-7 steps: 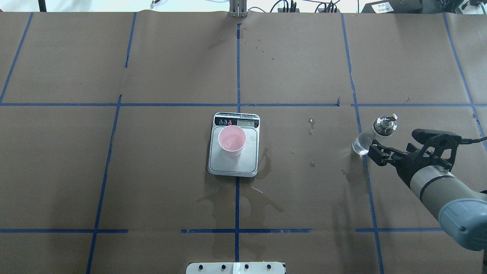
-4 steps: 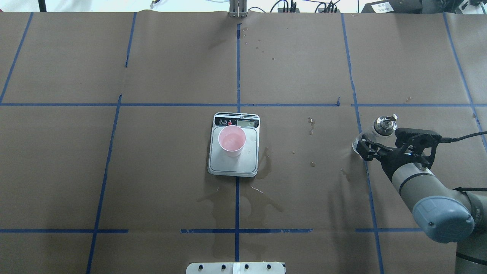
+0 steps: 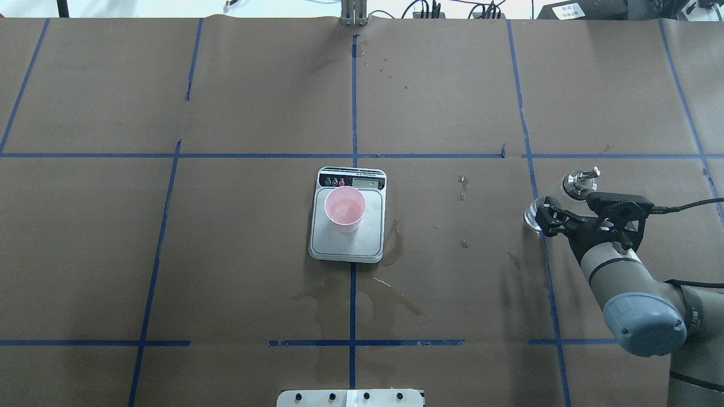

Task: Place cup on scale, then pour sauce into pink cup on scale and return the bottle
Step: 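Grasp the glass bottle with the right gripper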

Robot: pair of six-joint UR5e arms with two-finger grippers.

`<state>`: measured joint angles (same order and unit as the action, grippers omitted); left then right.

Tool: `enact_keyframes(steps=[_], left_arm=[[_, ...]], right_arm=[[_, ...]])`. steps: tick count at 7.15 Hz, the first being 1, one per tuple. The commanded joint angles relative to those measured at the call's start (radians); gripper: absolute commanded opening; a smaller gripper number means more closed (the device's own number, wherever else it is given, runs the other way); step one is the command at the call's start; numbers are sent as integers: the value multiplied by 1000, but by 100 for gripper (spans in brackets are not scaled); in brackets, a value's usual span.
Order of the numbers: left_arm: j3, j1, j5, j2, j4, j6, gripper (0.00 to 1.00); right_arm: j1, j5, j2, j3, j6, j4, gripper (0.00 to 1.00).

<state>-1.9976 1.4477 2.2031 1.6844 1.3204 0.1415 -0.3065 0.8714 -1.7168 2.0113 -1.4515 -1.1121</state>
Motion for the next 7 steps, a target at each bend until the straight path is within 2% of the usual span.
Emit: enact_keyframes(steps=[1,3,7], left_arm=[[5,0,0,0,6,-2,100],[5,0,-2,0,6,-2,100],[3,2,-2,1,6,-2,100]], right_arm=[[3,0,6,-6,0,0,100],[3,-2,61,-57,0,0,100],[3,-19,86,-104,0,2,100]])
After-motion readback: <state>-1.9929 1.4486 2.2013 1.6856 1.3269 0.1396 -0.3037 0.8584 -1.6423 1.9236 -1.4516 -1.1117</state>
